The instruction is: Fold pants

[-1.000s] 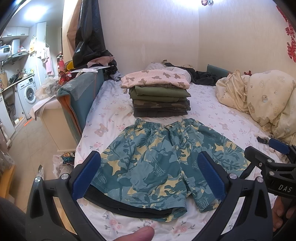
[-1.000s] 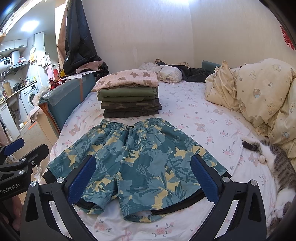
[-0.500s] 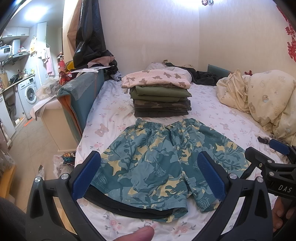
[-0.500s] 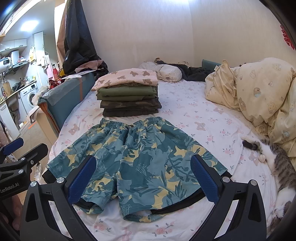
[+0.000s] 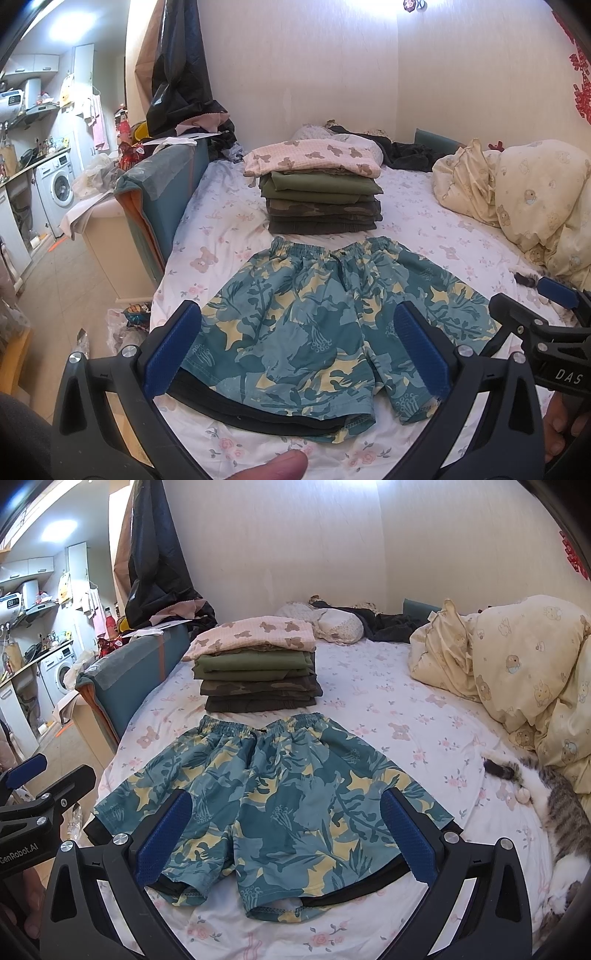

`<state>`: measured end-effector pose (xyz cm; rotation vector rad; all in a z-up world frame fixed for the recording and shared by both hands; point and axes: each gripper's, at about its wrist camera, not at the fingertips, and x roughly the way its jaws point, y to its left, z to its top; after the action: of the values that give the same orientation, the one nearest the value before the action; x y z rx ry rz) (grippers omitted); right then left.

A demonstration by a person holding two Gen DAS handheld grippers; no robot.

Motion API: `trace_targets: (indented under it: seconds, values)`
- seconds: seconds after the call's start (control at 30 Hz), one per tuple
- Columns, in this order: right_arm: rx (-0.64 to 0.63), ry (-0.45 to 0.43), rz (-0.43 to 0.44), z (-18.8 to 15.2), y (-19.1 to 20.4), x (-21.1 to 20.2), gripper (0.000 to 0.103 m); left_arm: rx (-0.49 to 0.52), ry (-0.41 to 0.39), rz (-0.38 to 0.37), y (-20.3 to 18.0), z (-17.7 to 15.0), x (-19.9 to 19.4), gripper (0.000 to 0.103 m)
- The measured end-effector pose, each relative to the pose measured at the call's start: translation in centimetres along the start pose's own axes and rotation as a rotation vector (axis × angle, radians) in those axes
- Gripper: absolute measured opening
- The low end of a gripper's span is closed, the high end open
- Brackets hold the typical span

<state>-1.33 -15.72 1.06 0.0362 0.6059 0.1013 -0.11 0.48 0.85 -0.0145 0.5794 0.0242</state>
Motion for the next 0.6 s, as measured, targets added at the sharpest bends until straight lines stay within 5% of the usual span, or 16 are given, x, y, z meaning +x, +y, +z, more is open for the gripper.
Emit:
trace_targets:
  seconds: [0.6]
  values:
    - [0.004, 0.003, 0.0, 0.39, 0.28, -0.23, 0.103, 0.0, -0.001, 0.0, 0.06, 0.08, 0.05, 0.103]
